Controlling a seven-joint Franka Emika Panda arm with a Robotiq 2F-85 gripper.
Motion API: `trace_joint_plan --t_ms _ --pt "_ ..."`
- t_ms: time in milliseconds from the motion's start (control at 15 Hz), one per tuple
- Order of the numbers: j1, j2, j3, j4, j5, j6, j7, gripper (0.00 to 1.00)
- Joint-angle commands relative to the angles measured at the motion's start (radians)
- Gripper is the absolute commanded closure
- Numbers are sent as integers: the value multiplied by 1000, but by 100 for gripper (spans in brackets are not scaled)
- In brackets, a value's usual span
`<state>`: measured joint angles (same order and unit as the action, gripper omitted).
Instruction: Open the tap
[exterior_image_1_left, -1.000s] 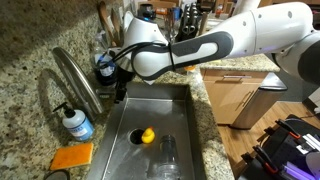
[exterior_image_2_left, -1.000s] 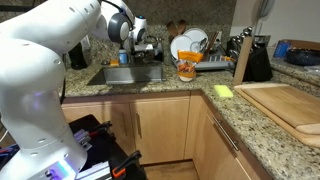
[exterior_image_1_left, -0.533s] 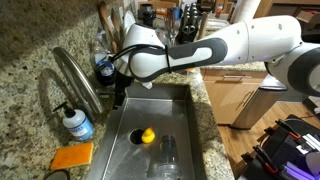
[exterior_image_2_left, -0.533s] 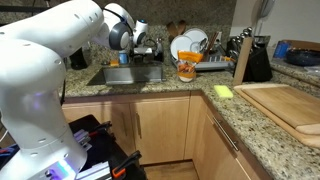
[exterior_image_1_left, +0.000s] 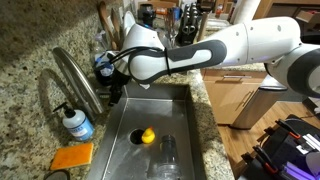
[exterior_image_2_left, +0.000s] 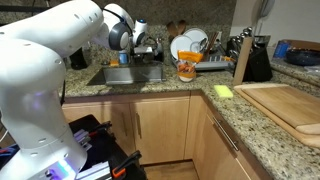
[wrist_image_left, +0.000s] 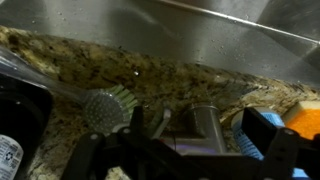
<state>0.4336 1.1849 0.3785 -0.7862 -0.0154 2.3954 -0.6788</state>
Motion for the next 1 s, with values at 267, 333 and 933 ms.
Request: trace_joint_plan --t_ms 267,333,933 --pt "-7 -4 8 -9 6 -7 -9 41" --pt "-9 -5 9 -11 7 -5 -10 47" --pt "-40 -10 7 -33 6 8 -10 100"
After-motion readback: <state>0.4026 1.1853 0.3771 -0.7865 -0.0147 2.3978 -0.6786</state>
